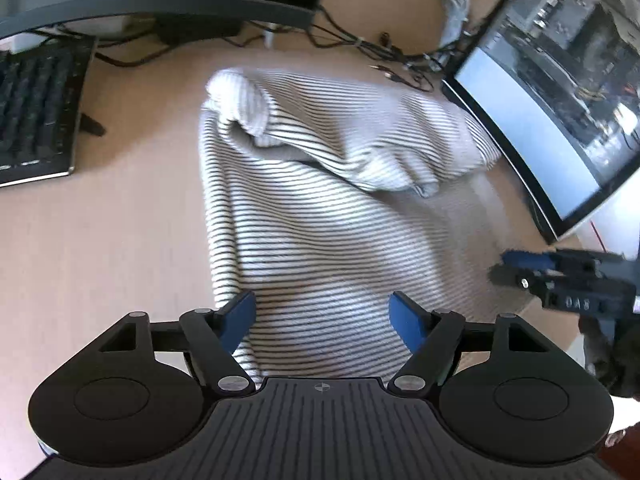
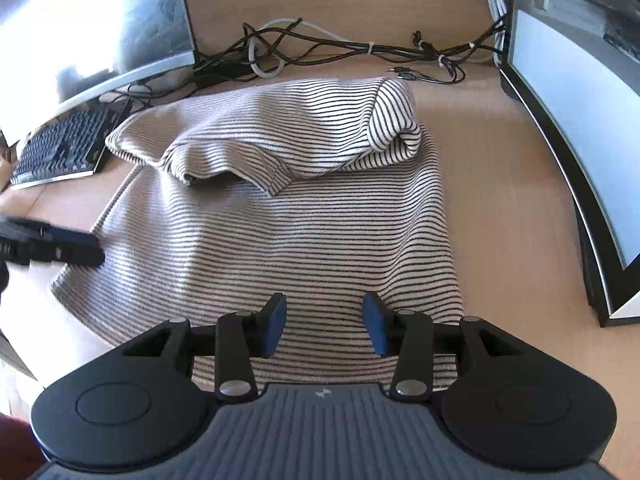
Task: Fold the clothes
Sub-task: 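Move both grippers to the folded edge of the striped shirt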
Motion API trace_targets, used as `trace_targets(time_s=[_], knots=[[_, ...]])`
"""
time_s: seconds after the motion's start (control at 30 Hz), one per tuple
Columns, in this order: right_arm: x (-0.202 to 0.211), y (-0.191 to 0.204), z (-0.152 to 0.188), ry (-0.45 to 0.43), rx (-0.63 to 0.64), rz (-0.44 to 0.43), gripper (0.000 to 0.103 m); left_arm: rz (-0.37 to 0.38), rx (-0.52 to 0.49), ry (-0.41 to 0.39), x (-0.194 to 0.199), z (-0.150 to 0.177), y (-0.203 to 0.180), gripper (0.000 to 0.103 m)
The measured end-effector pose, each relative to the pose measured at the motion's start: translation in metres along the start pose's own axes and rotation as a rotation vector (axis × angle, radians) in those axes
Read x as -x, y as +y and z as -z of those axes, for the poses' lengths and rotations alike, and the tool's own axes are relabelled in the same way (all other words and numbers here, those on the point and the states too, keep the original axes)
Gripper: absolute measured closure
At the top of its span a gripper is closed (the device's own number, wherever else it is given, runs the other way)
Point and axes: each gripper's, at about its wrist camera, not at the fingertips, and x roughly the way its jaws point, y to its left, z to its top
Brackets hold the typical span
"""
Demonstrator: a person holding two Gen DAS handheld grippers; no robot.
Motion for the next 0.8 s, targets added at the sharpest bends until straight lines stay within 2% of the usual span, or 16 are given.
trace_targets(time_s=[0.03,0.1,0.13,0.23,0.27,0.33,0.37,0.4,0.43,0.6,0.8], knots=[[0.001,0.0,0.0,0.006,0.0,0.001,0.061,0.006,0.017,0.004,0.001,-0.003,0.003,0.025],[0.005,-0.002,-0.004,0.009,-0.033,-0.001,0.061,0.02,0.035,0.006,0.005,-0.009,0.001,0.018],[0.009,-0.003,-0.007,0.002,-0.052,-0.005,0.061,0.036,0.039,-0.008,0.01,-0.012,0.0,0.011],[0.02,-0.005,-0.026,-0.079,-0.049,0.004,0.061,0.071,0.055,-0.079,0.021,-0.035,-0.005,0.008],[0.021,-0.006,-0.035,-0.103,-0.048,0.008,0.059,0.074,0.063,-0.105,0.024,-0.045,-0.006,0.007],[0.019,-0.008,-0.051,-0.145,-0.053,0.025,0.049,0.029,0.093,-0.155,0.024,-0.068,-0.004,0.007],[0.017,-0.008,-0.06,-0.164,-0.057,0.035,0.04,0.008,0.111,-0.17,0.022,-0.077,-0.001,0.005],[0.014,-0.009,-0.068,-0.183,-0.061,0.045,0.036,-0.007,0.129,-0.174,0.018,-0.086,0.001,0.005],[0.011,-0.01,-0.076,-0.199,-0.068,0.055,0.036,-0.021,0.147,-0.178,0.013,-0.094,0.003,0.004],[-0.025,-0.035,-0.099,-0.171,-0.195,0.077,0.036,-0.065,0.197,-0.115,-0.015,-0.113,0.013,0.004],[-0.063,-0.051,-0.105,-0.089,-0.263,0.034,0.034,-0.07,0.287,-0.025,-0.048,-0.116,0.029,0.004]])
